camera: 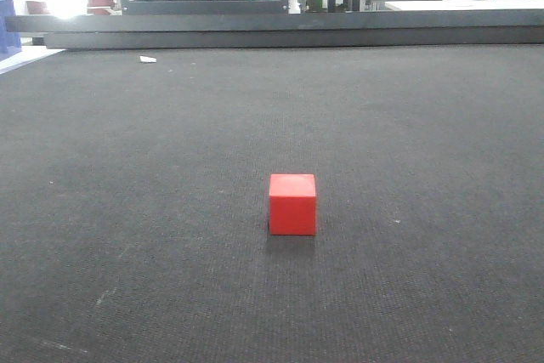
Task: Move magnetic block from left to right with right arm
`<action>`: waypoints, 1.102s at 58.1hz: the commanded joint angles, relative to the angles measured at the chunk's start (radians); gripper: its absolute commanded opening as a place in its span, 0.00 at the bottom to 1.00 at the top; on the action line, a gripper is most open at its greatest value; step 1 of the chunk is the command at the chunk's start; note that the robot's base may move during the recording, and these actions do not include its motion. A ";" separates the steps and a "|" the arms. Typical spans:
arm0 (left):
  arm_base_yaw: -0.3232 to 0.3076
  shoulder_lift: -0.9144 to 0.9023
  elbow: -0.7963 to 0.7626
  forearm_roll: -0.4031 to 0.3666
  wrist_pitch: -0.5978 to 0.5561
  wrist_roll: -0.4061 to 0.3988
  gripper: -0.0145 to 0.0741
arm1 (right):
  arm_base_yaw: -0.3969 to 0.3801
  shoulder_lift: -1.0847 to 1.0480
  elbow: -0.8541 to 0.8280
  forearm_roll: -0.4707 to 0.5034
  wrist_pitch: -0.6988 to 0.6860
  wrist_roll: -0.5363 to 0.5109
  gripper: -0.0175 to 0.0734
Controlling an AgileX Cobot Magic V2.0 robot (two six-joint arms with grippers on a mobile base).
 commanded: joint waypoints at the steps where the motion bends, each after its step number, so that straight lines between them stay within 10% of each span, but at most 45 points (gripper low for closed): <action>1: -0.003 -0.009 0.010 -0.006 -0.085 -0.001 0.03 | 0.001 -0.022 -0.002 -0.011 -0.090 -0.002 0.25; 64: -0.003 -0.009 0.010 -0.006 -0.085 -0.001 0.03 | 0.001 -0.022 -0.004 -0.011 -0.111 -0.002 0.25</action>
